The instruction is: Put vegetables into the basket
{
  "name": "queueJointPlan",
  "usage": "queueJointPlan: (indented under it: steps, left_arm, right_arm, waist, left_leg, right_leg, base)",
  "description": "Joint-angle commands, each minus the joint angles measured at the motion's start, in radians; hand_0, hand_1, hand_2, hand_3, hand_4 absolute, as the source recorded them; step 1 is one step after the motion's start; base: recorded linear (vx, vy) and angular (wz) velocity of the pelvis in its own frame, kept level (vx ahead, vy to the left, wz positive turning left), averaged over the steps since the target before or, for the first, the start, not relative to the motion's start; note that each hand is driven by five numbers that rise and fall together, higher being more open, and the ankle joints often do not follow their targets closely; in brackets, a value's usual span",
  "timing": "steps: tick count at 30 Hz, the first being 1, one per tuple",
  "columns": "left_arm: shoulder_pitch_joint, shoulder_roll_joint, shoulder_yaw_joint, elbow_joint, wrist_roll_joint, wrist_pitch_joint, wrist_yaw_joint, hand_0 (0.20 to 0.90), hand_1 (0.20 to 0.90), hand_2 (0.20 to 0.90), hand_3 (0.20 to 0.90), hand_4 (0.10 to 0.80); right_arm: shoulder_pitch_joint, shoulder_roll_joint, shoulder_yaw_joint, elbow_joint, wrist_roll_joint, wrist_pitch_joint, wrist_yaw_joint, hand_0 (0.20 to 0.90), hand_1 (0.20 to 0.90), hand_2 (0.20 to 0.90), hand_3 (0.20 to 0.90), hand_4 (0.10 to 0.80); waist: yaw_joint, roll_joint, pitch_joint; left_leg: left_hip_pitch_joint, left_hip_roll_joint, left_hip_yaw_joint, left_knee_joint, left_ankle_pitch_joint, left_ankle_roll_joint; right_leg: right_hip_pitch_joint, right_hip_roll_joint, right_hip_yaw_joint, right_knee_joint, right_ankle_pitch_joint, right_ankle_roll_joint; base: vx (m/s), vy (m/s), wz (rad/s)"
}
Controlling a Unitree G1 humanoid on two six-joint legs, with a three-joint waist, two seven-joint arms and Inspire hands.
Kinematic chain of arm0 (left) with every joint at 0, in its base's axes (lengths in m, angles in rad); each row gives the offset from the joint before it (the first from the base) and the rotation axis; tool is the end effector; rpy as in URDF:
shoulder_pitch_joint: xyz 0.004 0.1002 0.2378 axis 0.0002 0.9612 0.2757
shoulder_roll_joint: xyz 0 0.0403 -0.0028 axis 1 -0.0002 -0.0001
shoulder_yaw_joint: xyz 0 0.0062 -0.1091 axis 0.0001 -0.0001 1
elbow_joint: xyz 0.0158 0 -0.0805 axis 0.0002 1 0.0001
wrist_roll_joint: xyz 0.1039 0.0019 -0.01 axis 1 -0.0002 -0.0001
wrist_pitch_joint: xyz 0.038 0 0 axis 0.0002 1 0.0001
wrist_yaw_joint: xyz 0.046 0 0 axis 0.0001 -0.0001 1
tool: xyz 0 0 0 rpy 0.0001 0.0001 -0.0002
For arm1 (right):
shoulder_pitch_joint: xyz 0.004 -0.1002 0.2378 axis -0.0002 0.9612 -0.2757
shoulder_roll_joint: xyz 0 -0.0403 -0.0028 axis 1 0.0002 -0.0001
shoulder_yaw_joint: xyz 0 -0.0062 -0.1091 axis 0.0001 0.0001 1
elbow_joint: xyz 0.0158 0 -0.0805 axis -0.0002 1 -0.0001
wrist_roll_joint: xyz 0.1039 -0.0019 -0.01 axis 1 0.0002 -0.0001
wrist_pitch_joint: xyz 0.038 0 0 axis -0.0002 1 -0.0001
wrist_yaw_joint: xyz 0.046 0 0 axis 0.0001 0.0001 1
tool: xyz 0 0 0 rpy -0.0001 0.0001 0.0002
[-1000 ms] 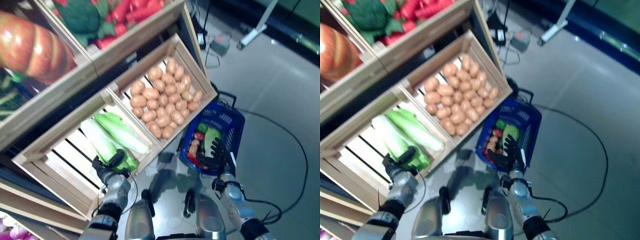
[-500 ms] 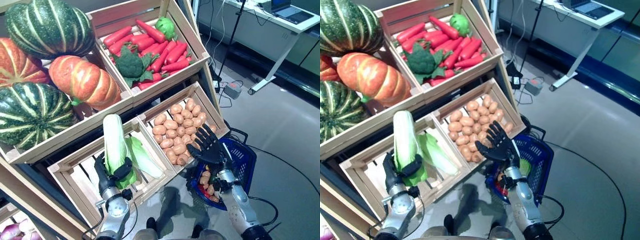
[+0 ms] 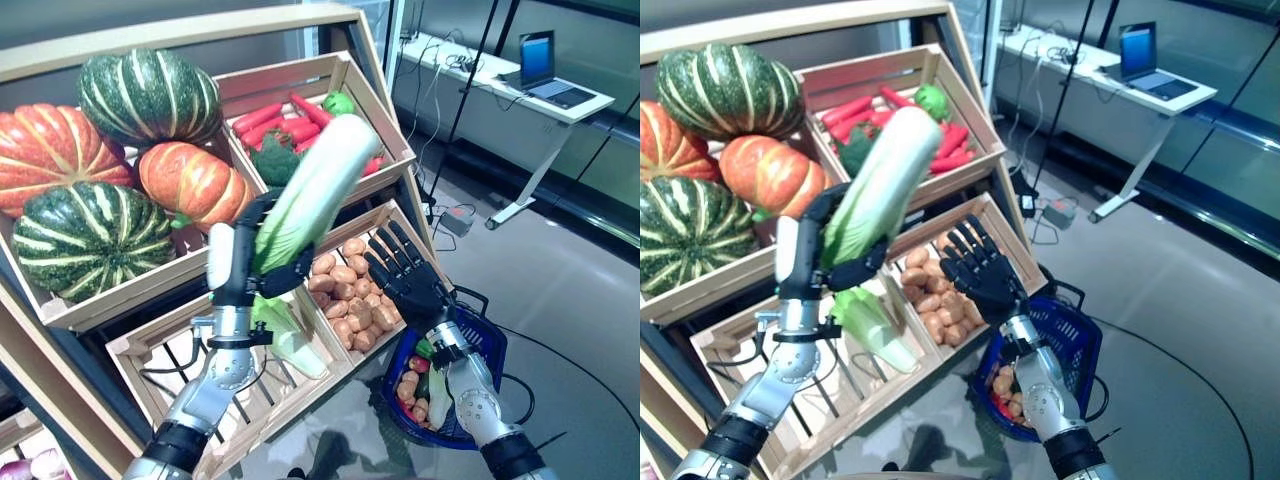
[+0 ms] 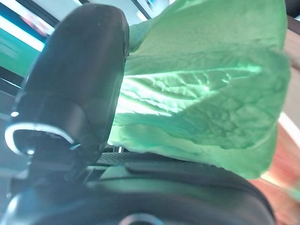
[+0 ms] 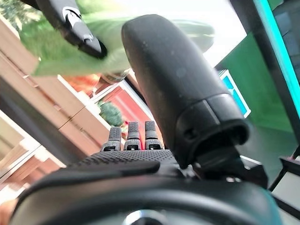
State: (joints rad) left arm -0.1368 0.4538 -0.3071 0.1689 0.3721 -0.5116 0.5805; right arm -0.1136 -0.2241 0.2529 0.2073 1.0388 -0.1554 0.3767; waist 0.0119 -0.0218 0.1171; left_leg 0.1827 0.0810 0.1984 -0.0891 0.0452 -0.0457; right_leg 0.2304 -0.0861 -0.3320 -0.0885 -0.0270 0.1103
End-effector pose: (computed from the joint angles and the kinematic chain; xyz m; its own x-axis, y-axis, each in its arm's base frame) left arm 0.2196 0.1713 0.0472 0.8166 -0.1412 0.5596 -0.2149 0.8255 0.5219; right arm 0.2242 -0.1515 0.0212 0.9027 0.3697 0.2200 -0.4156 0.6167 0.6686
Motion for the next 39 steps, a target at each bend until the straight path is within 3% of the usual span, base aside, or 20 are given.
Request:
queueJointPlan:
  steps: [1,10,25,39]
  left_arm:
    - [-0.153,0.015,-0.003,-0.037,0.019,-0.116,0.027,0.300,0.300,0.300,0.300,0.400]
    - [-0.202,0.011,-0.065,-0.073,0.035,-0.106,-0.003,0.300,0.300,0.300,0.300,0.400]
    - [-0.204,0.039,-0.118,-0.026,0.054,-0.056,-0.028,0.300,0.300,0.300,0.300,0.400]
    - [-0.186,0.045,-0.130,0.072,0.069,-0.052,-0.031,0.300,0.300,0.300,0.300,0.400]
  right_arm:
    - [-0.124,0.028,-0.007,-0.090,0.089,-0.031,0.057,0.900,0.900,0.900,0.900,0.800]
    - [-0.167,0.049,0.022,-0.136,0.104,-0.092,0.042,0.900,0.900,0.900,0.900,0.800]
    - [-0.290,0.002,-0.052,-0.292,0.061,-0.203,0.018,0.900,0.900,0.900,0.900,0.800]
    - [-0.307,0.002,-0.079,-0.415,0.176,-0.139,0.088,0.900,0.900,0.900,0.900,0.800]
  waist:
    - [-0.001,-0.002,-0.059]
    - [-0.006,-0.001,-0.059]
    - [-0.006,-0.002,-0.061]
    - [-0.007,-0.003,-0.061]
  left_leg:
    - [0.052,-0.050,0.032,0.002,-0.159,0.029]
    - [0.054,-0.048,0.036,0.002,-0.161,0.030]
    - [0.046,-0.046,0.042,0.002,-0.164,0.029]
    - [0.039,-0.045,0.040,0.002,-0.162,0.027]
  right_leg:
    - [0.016,0.019,-0.011,0.001,-0.056,-0.051]
    - [0.013,0.019,0.001,0.001,-0.053,-0.046]
    - [0.003,0.019,0.011,0.001,-0.053,-0.042]
    - [-0.002,0.019,0.016,0.001,-0.055,-0.042]
  base:
    - [0.013,-0.008,-0.05]
    - [-0.003,-0.001,-0.01]
    - [-0.006,-0.001,-0.02]
    - [0.000,0.000,0.00]
